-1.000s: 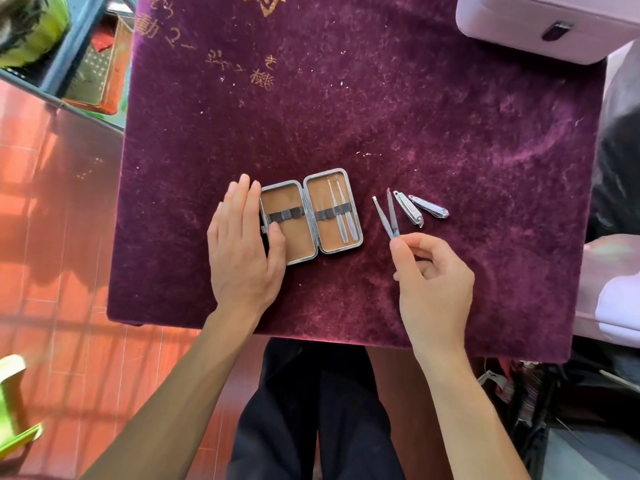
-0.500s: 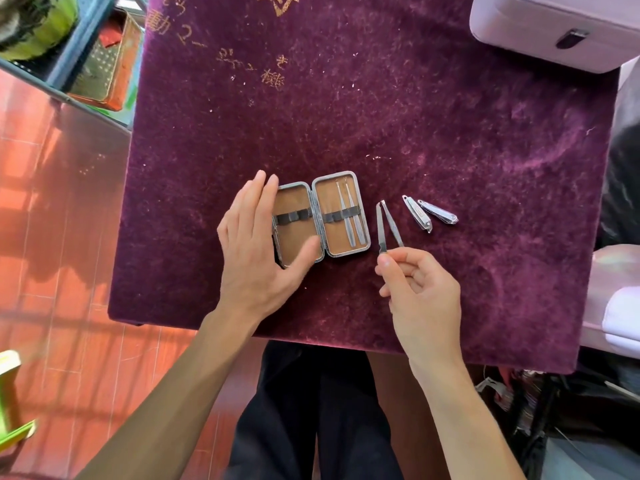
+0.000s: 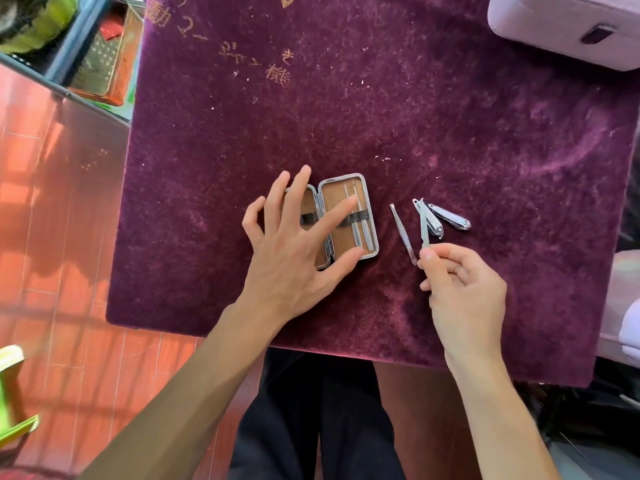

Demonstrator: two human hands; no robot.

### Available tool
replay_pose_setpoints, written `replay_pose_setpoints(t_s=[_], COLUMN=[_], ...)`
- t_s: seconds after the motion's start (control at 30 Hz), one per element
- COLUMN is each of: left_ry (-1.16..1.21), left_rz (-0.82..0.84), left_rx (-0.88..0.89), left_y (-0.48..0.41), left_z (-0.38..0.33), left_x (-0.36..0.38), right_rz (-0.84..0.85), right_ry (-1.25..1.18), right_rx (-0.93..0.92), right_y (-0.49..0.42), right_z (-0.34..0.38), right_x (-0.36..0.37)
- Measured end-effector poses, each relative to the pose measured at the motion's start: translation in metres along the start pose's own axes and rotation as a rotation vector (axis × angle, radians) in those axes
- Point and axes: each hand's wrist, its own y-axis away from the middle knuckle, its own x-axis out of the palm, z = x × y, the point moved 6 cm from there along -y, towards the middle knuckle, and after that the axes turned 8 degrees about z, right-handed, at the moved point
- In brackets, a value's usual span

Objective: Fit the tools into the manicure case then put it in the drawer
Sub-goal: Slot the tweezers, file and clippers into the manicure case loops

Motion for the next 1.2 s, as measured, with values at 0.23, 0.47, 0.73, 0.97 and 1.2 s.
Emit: replay_pose_setpoints(t_s=[0.23,0.47,0.73,0.97,1.2], left_ry=[-0.029,-0.065,-0.032,0.013,0.036], left_rz=[-0.037,-0.038,-0.042,-0.077,-0.082], left_rx=[-0.048,-0.042,-0.072,-0.053,-0.047], left_y=[-0.010,-0.010,-0.010,-0.009,-0.007], left_z=[-0.001,-0.001,0.000,0.001,0.001], left_x=[-0.001,0.000,-0.003,-0.005,-0.005], right_rz=[0.010,-0.018,0.176,0.207,0.201], right_ry=[-0.003,-0.003,-0.130,-0.186,-0.156], right_rx=[-0.036,-0.030,0.023,0.144,0.189], right_y=[-0.001,0.004,0.044,0.053,0.053], right_z=[0.001,0.008,0.023,0.014,0.008], right_x=[0.003,0.002,0.034,0.047,0.053])
